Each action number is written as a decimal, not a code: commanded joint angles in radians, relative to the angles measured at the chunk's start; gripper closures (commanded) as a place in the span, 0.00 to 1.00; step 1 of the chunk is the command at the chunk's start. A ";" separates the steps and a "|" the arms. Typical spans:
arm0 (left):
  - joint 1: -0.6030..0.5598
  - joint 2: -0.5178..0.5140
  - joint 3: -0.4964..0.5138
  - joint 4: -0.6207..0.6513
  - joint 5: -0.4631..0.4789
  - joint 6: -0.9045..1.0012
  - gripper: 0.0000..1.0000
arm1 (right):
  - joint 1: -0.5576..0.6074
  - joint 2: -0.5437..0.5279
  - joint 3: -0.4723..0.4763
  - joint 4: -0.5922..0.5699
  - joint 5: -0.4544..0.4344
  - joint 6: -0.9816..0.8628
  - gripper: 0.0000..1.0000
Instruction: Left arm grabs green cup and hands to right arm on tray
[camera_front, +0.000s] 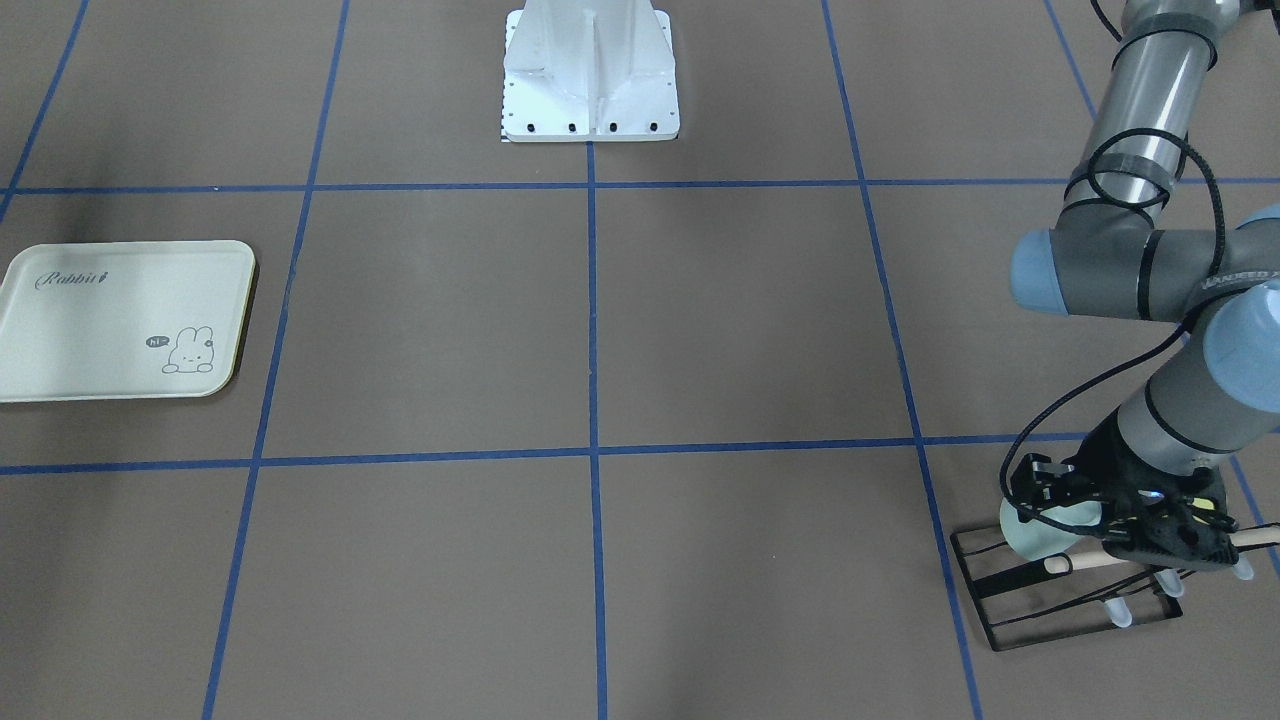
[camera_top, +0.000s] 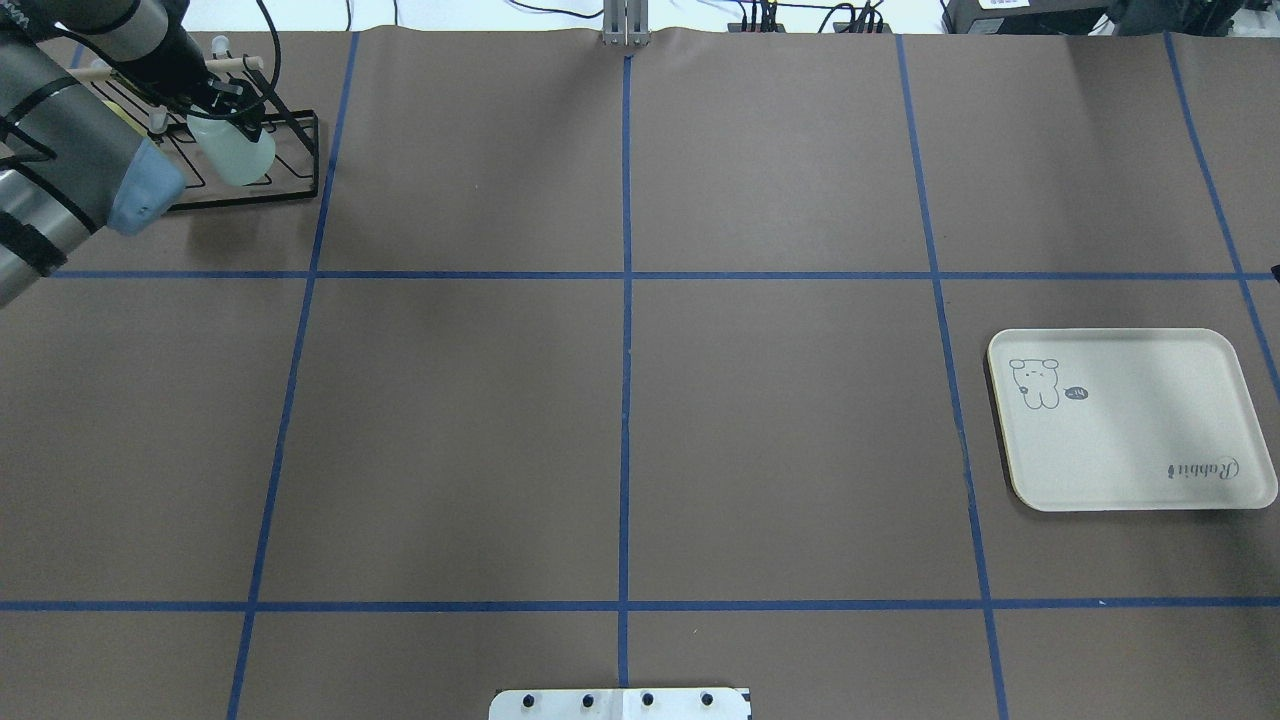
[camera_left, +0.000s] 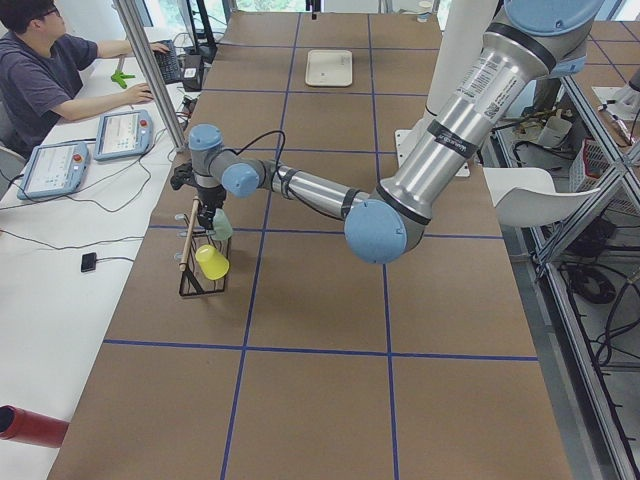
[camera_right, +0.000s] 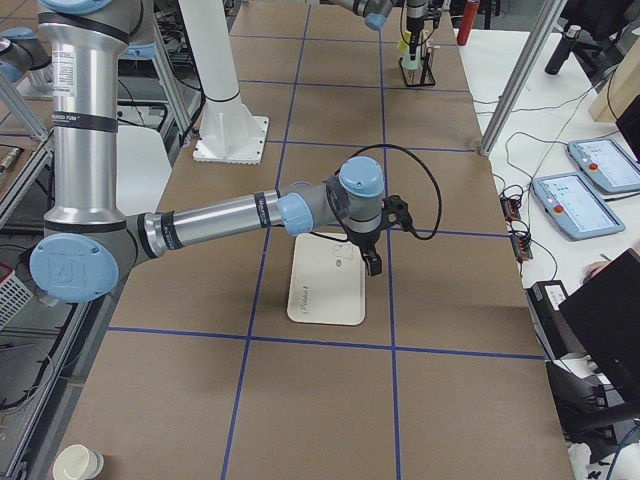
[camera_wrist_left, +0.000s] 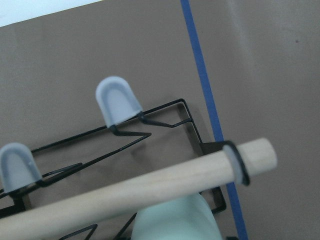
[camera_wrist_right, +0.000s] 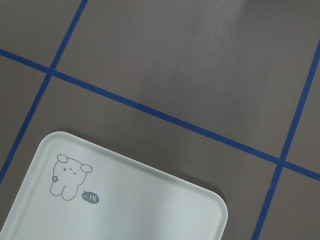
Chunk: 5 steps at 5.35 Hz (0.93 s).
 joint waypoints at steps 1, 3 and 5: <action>-0.020 0.003 -0.041 0.013 -0.009 0.000 0.70 | 0.000 0.000 0.000 0.000 0.000 0.000 0.00; -0.075 0.009 -0.196 0.179 -0.067 0.003 0.72 | 0.000 0.000 0.002 0.000 0.000 0.001 0.00; -0.075 0.022 -0.384 0.339 -0.067 -0.002 0.72 | 0.000 0.000 0.002 0.000 0.000 0.001 0.00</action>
